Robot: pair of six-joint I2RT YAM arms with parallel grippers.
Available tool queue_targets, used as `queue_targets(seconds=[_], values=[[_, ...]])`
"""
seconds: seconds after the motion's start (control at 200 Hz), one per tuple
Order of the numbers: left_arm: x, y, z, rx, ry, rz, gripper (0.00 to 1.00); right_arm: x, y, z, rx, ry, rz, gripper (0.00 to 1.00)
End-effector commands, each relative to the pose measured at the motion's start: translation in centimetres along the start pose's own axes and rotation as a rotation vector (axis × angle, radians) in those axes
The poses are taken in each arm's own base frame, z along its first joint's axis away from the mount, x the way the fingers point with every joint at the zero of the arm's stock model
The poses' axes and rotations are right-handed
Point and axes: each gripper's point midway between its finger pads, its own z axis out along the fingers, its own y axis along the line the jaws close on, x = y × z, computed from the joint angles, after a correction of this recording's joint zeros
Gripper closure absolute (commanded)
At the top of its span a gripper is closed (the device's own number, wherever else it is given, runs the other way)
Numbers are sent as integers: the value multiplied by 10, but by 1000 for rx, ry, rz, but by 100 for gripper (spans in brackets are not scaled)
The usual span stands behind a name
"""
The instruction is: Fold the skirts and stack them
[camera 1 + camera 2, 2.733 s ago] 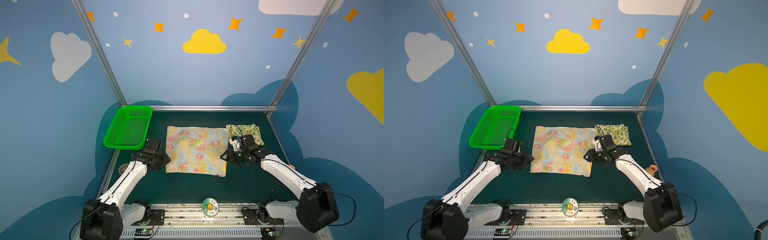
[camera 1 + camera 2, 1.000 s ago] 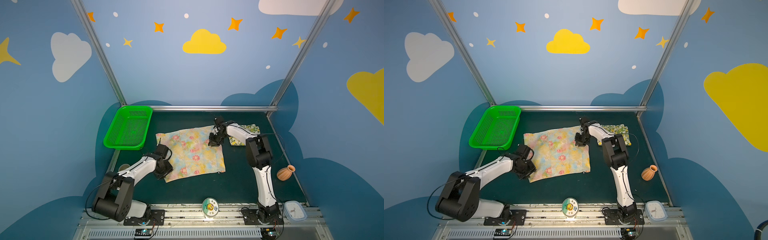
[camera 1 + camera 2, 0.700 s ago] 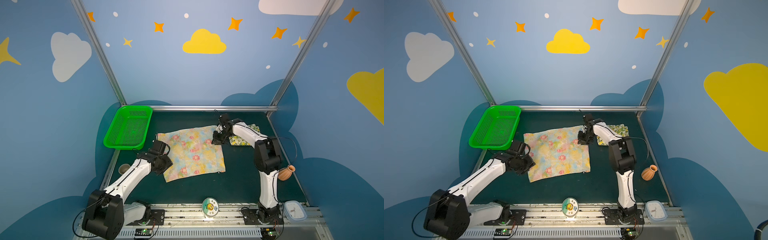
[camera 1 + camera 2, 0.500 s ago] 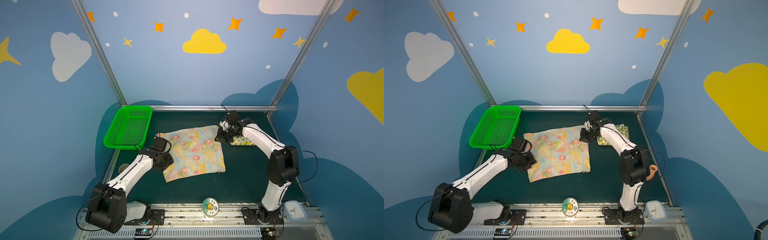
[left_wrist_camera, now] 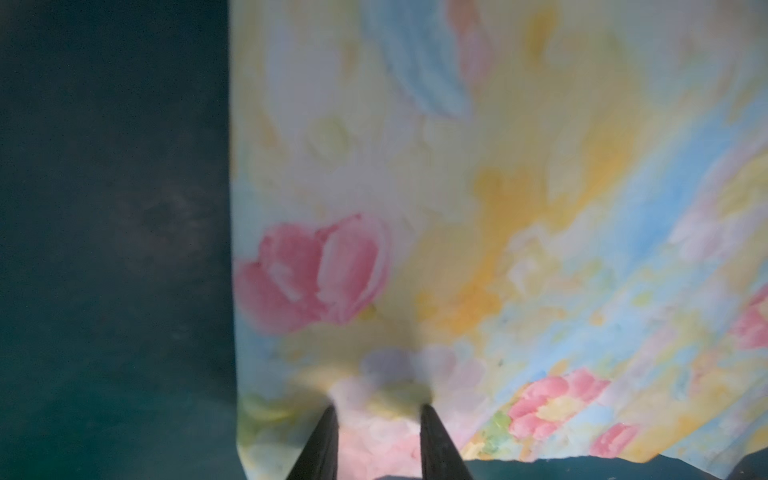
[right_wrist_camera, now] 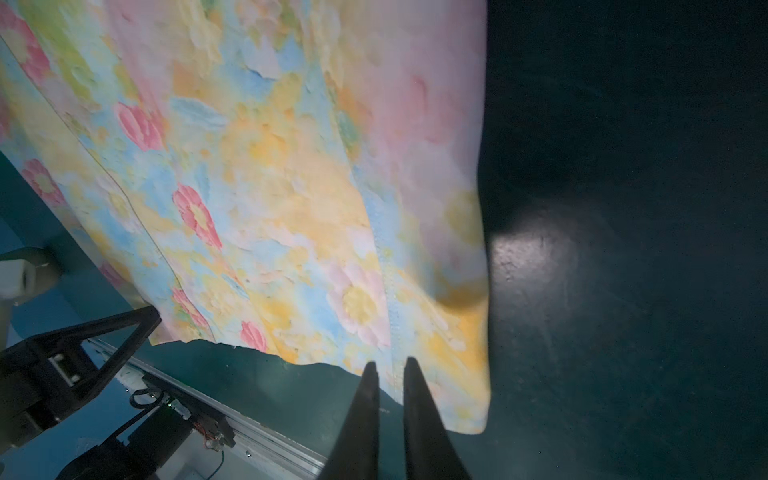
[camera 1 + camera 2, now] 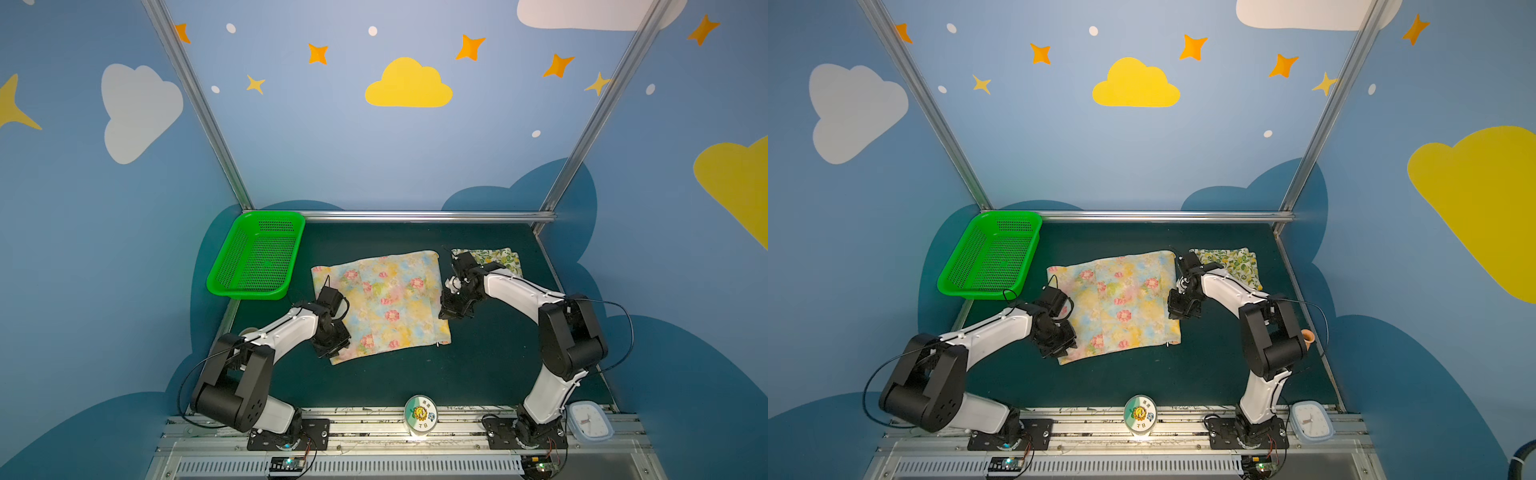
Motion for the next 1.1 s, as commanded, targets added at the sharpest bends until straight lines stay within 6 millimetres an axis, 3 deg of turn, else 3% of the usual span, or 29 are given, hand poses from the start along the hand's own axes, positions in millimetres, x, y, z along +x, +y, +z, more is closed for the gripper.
queue_targets(seconds=[0.0, 0.23, 0.431, 0.596, 0.691, 0.766, 0.896, 0.981, 1.096], values=[[11, 7, 12, -36, 38, 7, 66, -10, -6, 14, 10, 5, 30, 86], [26, 4, 20, -49, 49, 15, 66, -44, -31, 33, 89, 0, 83, 86], [41, -8, 24, -19, 41, 20, 67, -83, -40, 38, 126, -18, 101, 86], [51, -33, 18, 49, 30, 59, 67, -118, -43, 28, 138, -69, 101, 86], [47, -52, 1, 105, -6, 81, 67, -130, -36, 7, 139, -123, 77, 86], [37, -61, -23, 132, -66, 90, 65, -129, -25, -15, 125, -163, 57, 85], [18, -56, -54, 119, -140, 91, 63, -109, -7, -44, 96, -197, 19, 83], [7, -47, -57, 110, -141, 74, 63, -89, -1, -50, 77, -190, 11, 83], [-2, -34, -48, 82, -121, 60, 63, -63, -1, -43, 44, -153, 30, 83]])
